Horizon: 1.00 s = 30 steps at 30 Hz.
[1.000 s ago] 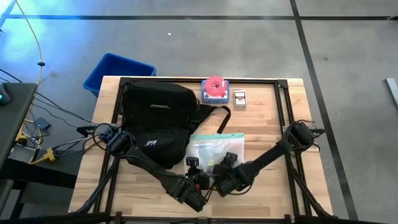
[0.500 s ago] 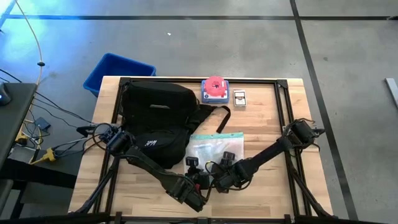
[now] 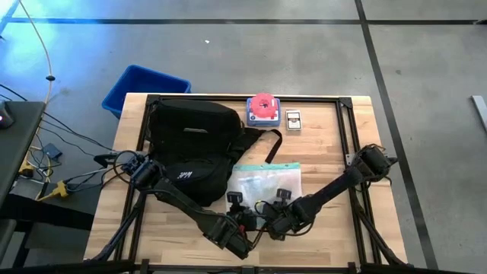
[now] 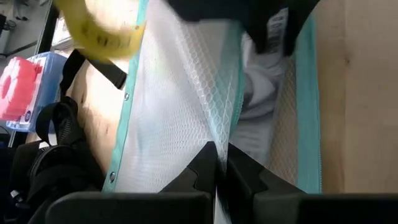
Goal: Unpack backpack
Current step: Remove the grey box from the zip bag
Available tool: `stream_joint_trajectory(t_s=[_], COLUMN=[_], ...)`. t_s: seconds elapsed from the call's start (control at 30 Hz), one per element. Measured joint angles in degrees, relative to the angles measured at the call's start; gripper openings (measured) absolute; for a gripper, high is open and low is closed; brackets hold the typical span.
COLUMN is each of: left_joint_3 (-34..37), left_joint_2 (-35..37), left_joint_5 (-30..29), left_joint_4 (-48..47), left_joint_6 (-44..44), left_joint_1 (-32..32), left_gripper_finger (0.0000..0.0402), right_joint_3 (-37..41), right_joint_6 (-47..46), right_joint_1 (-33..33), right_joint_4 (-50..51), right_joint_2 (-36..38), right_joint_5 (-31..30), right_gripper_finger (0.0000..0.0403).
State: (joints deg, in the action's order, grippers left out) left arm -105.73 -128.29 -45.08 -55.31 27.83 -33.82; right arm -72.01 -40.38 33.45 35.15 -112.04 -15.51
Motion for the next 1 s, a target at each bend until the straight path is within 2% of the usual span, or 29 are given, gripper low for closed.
stream_joint_trajectory(t_s=[0.2, 0.33, 0.47, 0.77, 1.0], left_joint_3=[0.0, 0.0, 0.0, 0.0, 0.0], left_joint_2=[0.0, 0.0, 0.0, 0.0, 0.0], left_joint_5=[-0.3, -0.4, -0.4, -0.5, 0.4], left_joint_4=[0.0, 0.0, 0.0, -0.1, -0.3], left_joint_6=[0.0, 0.0, 0.0, 0.1, 0.1], left_joint_1=[0.0, 0.0, 0.0, 0.0, 0.1], left_gripper_finger=[0.0000, 0.0000, 0.0000, 0.0000, 0.0000], right_joint_3=[0.0, 0.0, 0.0, -0.1, -0.3], right_joint_6=[2.1, 3.1, 4.4, 5.9, 4.8], right_joint_1=[1.6, 2.0, 1.9, -0.3, -2.3], right_joint_4=[-2.8, -5.9, -6.3, -5.7, -5.7], right_joint_2=[0.5, 0.5, 0.6, 0.7, -0.9], right_joint_5=[3.2, 3.7, 3.5, 2.7, 3.4], right_gripper_finger=[0.0062, 0.0081, 0.0140, 0.0315, 0.0392])
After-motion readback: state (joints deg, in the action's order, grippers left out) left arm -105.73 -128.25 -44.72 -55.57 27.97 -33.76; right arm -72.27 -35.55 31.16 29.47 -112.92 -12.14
